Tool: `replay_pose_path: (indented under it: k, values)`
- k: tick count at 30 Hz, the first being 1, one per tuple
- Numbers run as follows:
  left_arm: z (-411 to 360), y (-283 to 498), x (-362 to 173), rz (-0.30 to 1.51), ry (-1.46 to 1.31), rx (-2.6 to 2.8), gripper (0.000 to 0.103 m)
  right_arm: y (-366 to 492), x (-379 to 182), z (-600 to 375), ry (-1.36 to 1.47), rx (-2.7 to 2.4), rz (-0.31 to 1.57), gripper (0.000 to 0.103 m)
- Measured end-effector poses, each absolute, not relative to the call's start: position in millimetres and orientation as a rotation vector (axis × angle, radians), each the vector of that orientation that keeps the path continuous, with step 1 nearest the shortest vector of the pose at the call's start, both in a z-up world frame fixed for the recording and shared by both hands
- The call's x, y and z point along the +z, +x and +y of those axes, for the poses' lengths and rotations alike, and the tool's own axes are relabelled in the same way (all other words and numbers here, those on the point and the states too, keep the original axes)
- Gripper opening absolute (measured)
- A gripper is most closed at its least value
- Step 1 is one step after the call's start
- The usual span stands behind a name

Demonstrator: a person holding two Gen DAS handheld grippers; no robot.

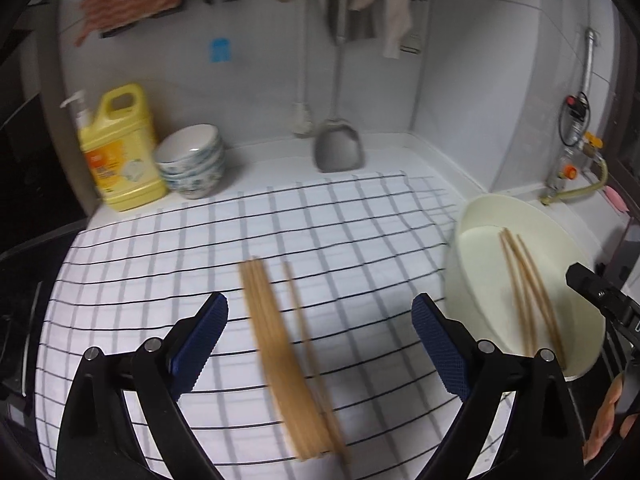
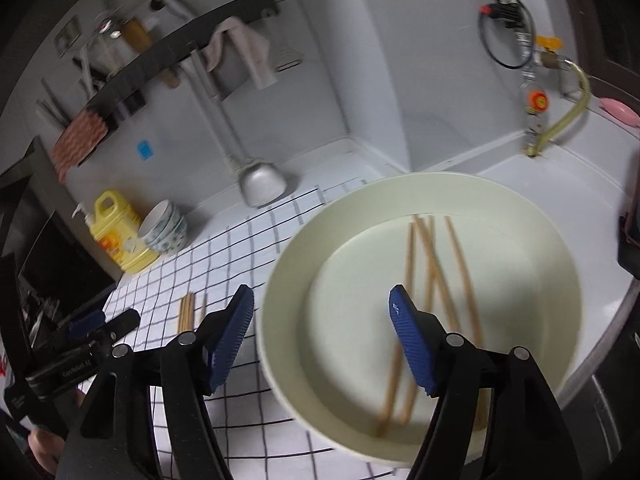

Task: Organize utensils
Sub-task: 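Move both open tools back over the chopsticks on the cloth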

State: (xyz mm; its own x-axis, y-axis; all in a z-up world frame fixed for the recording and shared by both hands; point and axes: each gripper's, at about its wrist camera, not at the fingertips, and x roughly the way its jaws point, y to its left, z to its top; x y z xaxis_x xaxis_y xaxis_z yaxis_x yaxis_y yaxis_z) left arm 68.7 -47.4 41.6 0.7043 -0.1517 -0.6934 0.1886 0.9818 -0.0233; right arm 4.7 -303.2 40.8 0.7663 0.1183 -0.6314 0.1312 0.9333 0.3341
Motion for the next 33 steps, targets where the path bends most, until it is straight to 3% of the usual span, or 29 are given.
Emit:
replay_pose_path:
  k: [8,17,25,33]
  values:
    - [19,48,32,0.734,0.03,-0.035,0.097,6,42,-253,0.307,0.098,0.7,0.071]
    - [71,49,-21,0.815,-0.085,0.056,0.097,5,30,-185,0.161,0.224,0.719,0.072]
    - [69,64,-40,0.808,-0.049,0.026,0.097,21,-10,-136,0.013,0.237,0.763,0.072]
    - [53,88,-50,0.818,-0.006,-0.03,0.097,58,-38,-137,0.065,0.215,0.851,0.072]
